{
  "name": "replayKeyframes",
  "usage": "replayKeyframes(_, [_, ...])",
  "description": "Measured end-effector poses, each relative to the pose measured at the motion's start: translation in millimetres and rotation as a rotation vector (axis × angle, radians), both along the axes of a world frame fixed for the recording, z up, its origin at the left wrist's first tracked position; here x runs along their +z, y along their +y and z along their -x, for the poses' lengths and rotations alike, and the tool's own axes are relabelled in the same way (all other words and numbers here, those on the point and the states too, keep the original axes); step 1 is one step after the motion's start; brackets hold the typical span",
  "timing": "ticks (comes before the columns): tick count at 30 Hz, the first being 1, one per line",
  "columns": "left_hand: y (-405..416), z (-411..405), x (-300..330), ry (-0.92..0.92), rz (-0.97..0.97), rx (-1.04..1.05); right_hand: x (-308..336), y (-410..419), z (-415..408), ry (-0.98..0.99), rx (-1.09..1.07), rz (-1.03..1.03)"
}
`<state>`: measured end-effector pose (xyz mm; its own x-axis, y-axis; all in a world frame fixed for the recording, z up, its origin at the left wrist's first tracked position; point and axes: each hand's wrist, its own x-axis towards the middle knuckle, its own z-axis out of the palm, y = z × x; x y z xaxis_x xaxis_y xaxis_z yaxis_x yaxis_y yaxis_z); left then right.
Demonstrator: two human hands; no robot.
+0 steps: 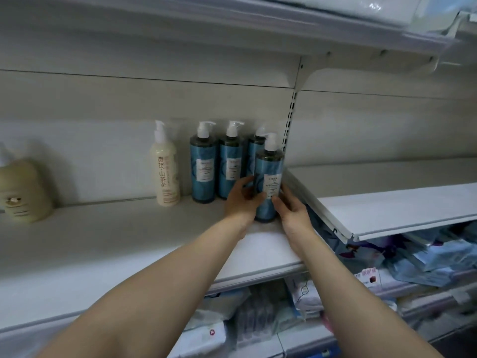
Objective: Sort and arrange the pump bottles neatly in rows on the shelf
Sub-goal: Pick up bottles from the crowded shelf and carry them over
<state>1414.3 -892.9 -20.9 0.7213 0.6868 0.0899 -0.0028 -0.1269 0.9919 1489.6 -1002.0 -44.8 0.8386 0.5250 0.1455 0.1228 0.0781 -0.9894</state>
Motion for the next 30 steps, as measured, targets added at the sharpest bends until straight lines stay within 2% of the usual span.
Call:
replayKeyframes(11, [7,-38,-8,-0.001,-0.064,0.031,-9,16,-32,0.009,-0.024,-0.044])
replayKeyframes(30, [1,-45,-18,0.003,-0.072,0.108,-7,26,-35,0.063,-0.075,-0.059])
